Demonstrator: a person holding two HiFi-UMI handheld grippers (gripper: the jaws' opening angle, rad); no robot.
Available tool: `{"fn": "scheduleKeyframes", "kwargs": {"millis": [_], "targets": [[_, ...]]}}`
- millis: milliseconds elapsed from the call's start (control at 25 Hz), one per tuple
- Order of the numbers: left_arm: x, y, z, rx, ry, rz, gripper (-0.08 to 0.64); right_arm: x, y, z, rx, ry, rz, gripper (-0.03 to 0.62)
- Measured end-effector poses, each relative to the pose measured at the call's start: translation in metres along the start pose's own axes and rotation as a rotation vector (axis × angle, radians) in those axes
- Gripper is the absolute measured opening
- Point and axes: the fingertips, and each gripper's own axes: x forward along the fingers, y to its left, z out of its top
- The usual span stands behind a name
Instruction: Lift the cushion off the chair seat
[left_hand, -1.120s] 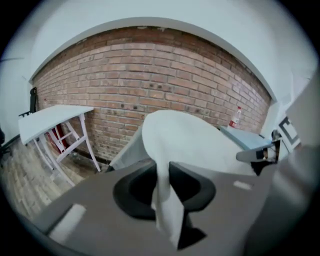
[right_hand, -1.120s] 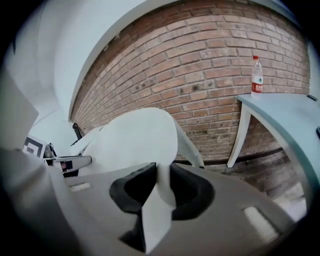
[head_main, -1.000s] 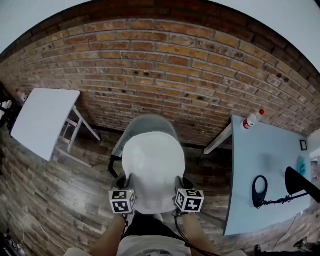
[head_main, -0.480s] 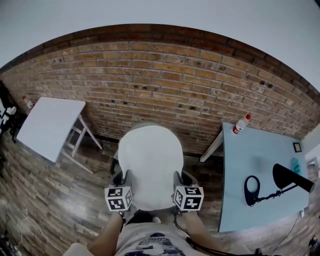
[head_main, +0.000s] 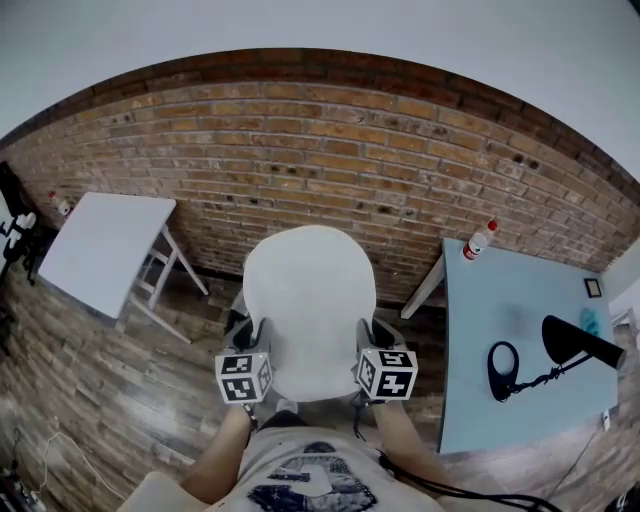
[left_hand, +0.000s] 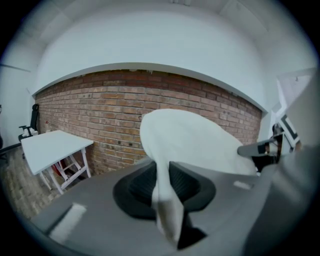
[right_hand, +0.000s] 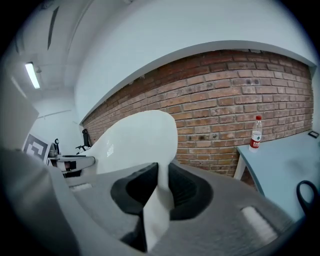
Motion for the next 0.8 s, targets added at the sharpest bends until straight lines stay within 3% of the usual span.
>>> {"fn": "scheduleKeyframes", "kwargs": {"millis": [800], "targets": [[0.004, 0.010, -0.008, -0.010, 0.020, 0.000, 0.074, 0.012, 0.006, -0.008, 0.012, 0.020, 0.003, 0.063]]}}
